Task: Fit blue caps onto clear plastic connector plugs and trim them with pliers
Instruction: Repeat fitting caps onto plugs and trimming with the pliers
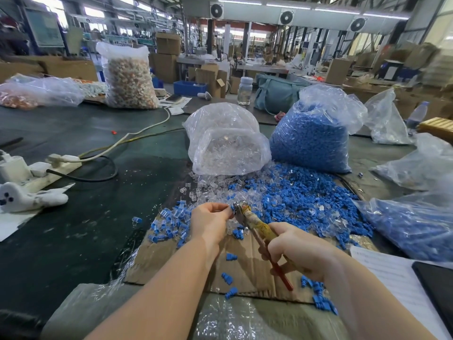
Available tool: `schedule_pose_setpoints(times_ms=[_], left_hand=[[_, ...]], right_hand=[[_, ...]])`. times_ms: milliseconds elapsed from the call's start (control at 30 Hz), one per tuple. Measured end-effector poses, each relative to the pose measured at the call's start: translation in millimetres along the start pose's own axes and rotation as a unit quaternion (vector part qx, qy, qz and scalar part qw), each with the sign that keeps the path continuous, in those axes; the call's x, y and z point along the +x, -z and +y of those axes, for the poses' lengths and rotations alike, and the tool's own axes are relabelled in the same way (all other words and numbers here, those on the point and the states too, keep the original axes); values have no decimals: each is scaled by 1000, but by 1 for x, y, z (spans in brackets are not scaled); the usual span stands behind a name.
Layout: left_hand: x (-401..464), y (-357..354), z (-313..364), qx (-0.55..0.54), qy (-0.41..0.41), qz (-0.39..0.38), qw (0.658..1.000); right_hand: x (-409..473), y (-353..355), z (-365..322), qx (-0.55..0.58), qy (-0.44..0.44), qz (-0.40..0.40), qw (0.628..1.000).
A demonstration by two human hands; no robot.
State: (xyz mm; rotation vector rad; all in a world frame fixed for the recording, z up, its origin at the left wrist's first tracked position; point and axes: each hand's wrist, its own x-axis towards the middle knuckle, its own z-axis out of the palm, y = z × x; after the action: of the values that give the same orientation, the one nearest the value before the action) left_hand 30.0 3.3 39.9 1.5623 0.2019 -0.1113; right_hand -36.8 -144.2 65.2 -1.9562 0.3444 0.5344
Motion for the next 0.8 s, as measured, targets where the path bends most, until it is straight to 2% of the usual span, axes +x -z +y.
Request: schedule_pose_setpoints(times_ms=[300,467,600,800], left_hand=[[2,2,3,-33,55,3,998],[2,1,0,37,7,-8,999],[0,1,1,17,22,-10,1000],[-3,-1,2,1,26,-6,1000]], right_hand=[[-4,2,-2,-33,19,-9,999],[-9,-2,-6,-44,33,-22,998],[-9,-5,-5,-45,33,-17,998],[-7,-12,-4,-131,33,27,990]])
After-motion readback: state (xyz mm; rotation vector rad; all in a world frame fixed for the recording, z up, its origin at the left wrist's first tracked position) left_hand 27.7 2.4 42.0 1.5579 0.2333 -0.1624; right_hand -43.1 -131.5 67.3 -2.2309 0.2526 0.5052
